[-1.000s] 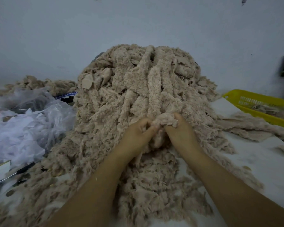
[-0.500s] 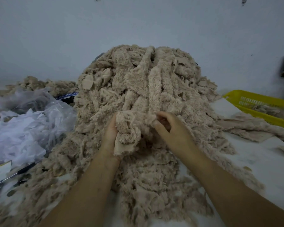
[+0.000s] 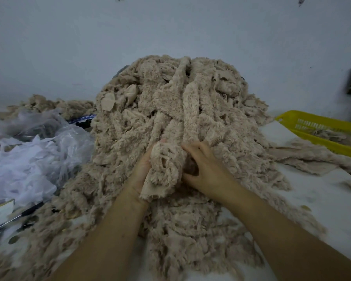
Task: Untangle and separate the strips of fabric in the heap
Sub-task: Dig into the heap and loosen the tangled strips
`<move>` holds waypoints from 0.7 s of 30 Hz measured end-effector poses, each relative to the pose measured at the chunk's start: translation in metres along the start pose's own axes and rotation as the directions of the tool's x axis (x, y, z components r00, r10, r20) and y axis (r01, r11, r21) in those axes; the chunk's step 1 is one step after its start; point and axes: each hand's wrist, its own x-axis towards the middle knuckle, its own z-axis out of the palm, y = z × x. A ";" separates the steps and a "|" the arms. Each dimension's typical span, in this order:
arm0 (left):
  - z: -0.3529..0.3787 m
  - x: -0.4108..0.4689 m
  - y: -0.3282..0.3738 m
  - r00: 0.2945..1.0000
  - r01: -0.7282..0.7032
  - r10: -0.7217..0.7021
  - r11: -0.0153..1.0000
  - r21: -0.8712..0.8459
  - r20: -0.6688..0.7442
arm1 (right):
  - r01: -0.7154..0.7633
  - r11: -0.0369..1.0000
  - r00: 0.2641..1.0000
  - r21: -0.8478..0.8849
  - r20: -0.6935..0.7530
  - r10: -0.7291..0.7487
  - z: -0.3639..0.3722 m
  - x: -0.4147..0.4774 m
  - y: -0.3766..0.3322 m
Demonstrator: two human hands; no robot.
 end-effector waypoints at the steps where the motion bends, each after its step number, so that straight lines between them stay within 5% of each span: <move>1: 0.002 0.001 0.000 1.000 -0.006 0.006 1.000 -0.026 -0.022 | 0.017 1.000 1.000 -0.006 -0.017 -0.017 0.001 0.001 -0.001; 6: 0.017 -0.009 0.003 0.980 0.139 -0.102 0.964 -0.226 0.170 | -0.059 0.956 0.985 0.289 -0.139 0.103 0.001 0.003 -0.002; 12: 0.032 -0.007 0.002 0.993 0.107 -0.099 0.979 -0.172 0.058 | -0.247 0.745 0.952 0.619 0.012 0.306 -0.001 0.000 0.003; 17: 0.038 -0.008 -0.004 0.997 -0.081 0.082 0.950 0.303 0.010 | -0.260 0.648 0.933 0.716 0.014 0.359 0.000 0.005 0.000; 21: 0.039 -0.008 -0.013 0.959 -0.284 0.210 0.657 0.698 0.192 | -0.284 0.538 0.923 0.794 0.075 0.376 -0.004 0.006 0.007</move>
